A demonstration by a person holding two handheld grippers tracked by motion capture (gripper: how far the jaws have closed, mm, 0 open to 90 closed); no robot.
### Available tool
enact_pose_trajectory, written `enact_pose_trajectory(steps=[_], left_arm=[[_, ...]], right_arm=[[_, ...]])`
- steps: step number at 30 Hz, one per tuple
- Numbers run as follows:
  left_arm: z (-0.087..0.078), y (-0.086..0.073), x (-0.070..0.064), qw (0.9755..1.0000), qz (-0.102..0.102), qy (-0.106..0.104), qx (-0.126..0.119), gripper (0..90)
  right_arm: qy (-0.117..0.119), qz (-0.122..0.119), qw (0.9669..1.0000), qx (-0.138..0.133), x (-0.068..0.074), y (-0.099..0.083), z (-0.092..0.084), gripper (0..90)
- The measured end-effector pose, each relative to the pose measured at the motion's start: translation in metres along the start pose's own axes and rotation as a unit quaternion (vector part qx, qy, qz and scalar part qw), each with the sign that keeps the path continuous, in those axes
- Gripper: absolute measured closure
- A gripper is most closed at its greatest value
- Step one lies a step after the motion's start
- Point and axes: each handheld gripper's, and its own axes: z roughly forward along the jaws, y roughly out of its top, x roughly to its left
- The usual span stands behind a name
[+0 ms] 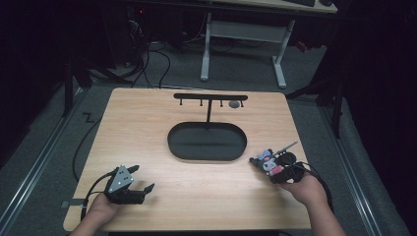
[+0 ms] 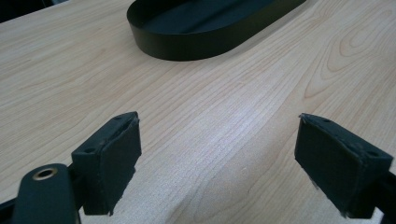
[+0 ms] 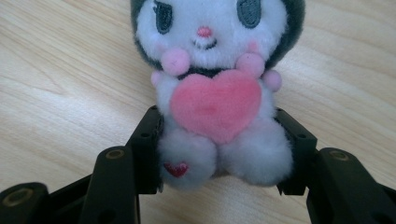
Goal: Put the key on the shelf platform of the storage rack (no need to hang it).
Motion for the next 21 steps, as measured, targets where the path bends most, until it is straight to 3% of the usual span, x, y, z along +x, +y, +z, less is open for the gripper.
enact_pose_trajectory(steps=[7,14,21], left_arm=[[0.0,0.0,0.0,1.0,0.0,-0.002,0.002,15.5],[0.0,0.0,-0.001,1.0,0.004,-0.004,0.0,15.5],[0.0,0.0,0.0,1.0,0.003,-0.005,0.001,15.5]], right_arm=[[-0.014,-0.009,0.9998,-0.004,0.013,0.004,-0.021,46.6],[-0.013,-0.013,0.9997,-0.015,0.029,0.013,-0.038,46.7],[-0.012,-0.016,0.9997,-0.015,0.037,0.02,-0.044,46.8]])
